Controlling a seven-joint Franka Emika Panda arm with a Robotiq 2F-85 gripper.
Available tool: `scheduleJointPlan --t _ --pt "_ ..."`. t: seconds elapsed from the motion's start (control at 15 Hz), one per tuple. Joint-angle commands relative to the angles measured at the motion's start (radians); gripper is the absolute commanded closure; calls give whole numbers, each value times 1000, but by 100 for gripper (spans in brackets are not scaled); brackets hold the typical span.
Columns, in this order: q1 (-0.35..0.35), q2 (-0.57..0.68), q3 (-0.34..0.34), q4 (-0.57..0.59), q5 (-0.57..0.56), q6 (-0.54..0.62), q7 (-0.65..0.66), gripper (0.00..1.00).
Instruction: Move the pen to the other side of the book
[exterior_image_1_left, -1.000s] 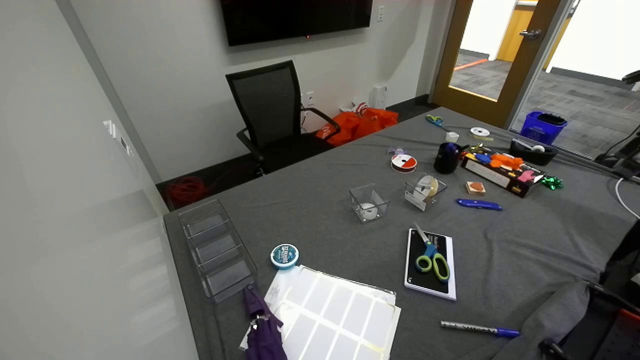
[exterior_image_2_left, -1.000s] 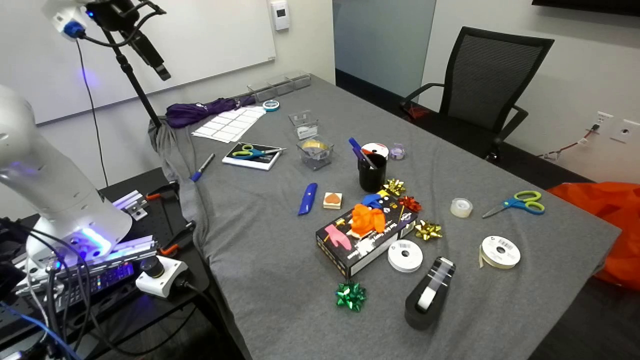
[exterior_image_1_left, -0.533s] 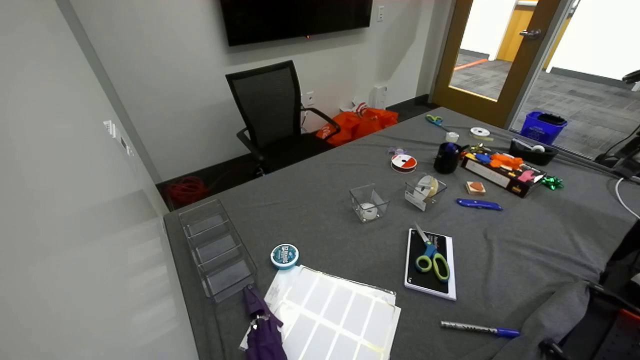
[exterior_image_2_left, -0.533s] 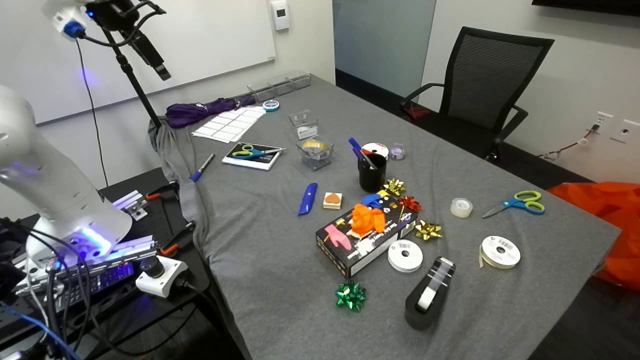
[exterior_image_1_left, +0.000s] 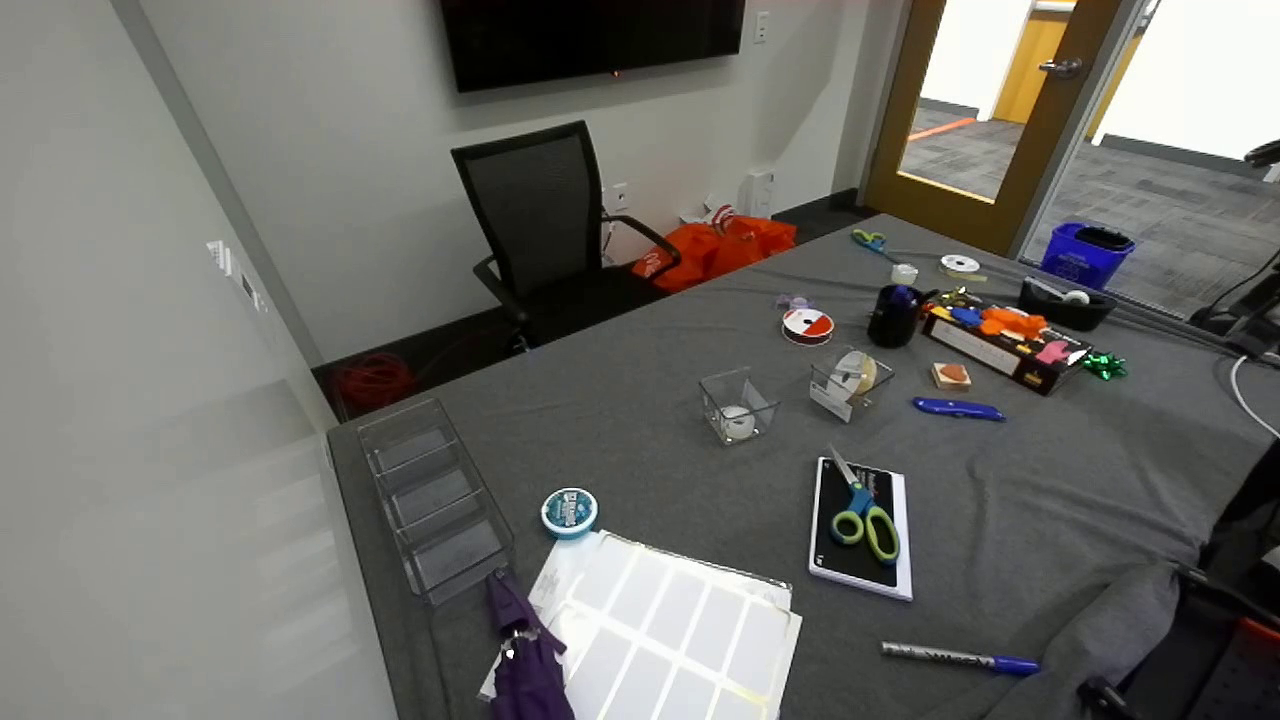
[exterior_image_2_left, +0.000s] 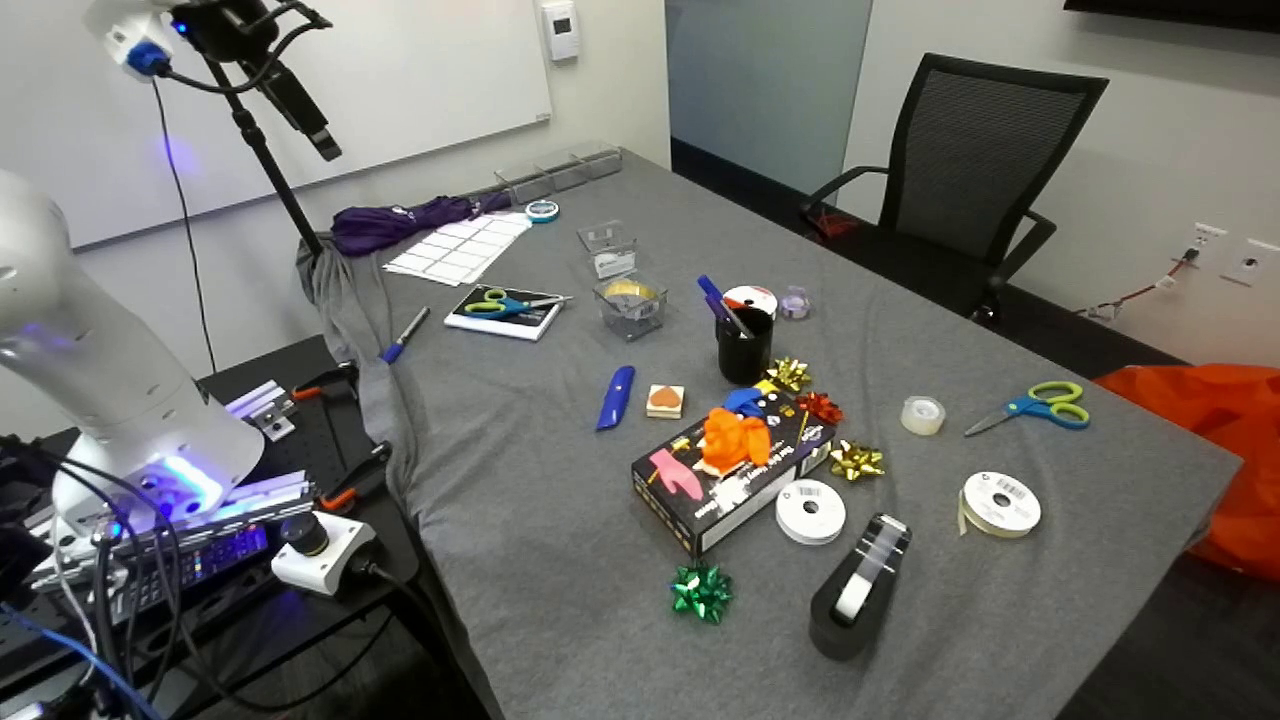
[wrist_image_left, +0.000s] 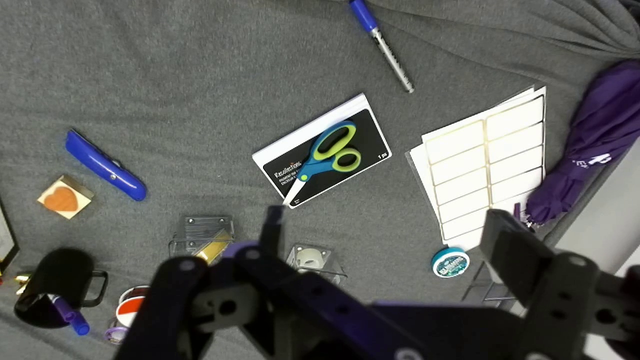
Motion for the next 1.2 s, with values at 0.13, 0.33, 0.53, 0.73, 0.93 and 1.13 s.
scheduleJointPlan --t 0.13,0.33,0.53,0.73,0.93,1.13 --pt "-8 1 6 3 7 -4 -6 0" --pt "-8 1 6 3 7 -4 -6 0" --pt "-12 20 21 3 -12 0 -5 0" --pt "1 60 27 3 -10 34 -14 0" --pt "-3 110 41 3 -25 67 -12 0" --pt "-10 138 48 3 -43 69 -14 0"
